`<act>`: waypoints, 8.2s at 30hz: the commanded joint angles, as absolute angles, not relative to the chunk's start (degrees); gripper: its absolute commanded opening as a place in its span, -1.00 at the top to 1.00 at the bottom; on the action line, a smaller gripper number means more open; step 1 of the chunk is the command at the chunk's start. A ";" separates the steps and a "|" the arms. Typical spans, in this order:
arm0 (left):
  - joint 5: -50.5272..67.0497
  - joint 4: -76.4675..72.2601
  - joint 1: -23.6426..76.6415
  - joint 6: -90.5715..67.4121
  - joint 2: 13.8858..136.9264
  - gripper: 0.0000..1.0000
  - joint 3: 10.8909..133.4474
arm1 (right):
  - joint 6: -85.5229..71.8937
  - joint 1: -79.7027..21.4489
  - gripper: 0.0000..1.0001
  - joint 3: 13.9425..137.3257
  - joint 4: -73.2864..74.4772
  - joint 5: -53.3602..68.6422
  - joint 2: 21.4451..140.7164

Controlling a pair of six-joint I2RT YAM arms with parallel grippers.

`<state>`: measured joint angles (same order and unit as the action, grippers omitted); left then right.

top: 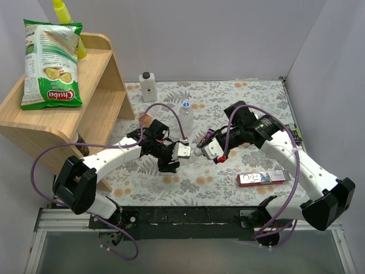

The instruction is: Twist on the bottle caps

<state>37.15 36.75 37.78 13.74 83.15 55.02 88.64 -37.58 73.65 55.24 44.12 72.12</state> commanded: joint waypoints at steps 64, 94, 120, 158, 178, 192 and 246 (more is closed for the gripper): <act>37.18 33.57 40.52 8.61 77.43 1.00 57.04 | 93.25 -35.42 -0.08 77.96 61.43 48.52 71.01; 3.24 16.26 44.74 -8.97 78.15 1.00 52.57 | 22.76 -25.41 -0.19 99.40 51.58 53.35 93.35; 37.79 42.89 38.14 11.16 78.14 1.00 60.29 | 74.62 -37.88 -0.22 71.37 44.47 46.50 67.06; 39.81 17.94 29.18 -18.54 71.55 1.00 50.36 | -6.00 -17.23 -0.29 68.16 -7.09 76.49 71.04; 49.04 19.25 31.90 -15.73 72.60 1.00 55.20 | -33.66 -20.56 -0.43 61.26 -42.80 68.82 77.69; 48.78 18.98 32.87 -15.20 73.65 1.00 56.69 | -34.01 -22.41 -0.14 62.05 -41.40 67.06 81.21; 19.25 21.09 45.00 -19.51 68.82 -0.96 43.24 | 23.29 -9.93 0.97 83.67 15.12 36.39 93.08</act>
<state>17.65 20.62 44.91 -20.34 70.52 43.79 21.93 -10.52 80.77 16.62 37.04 93.49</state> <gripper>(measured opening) 0.981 0.414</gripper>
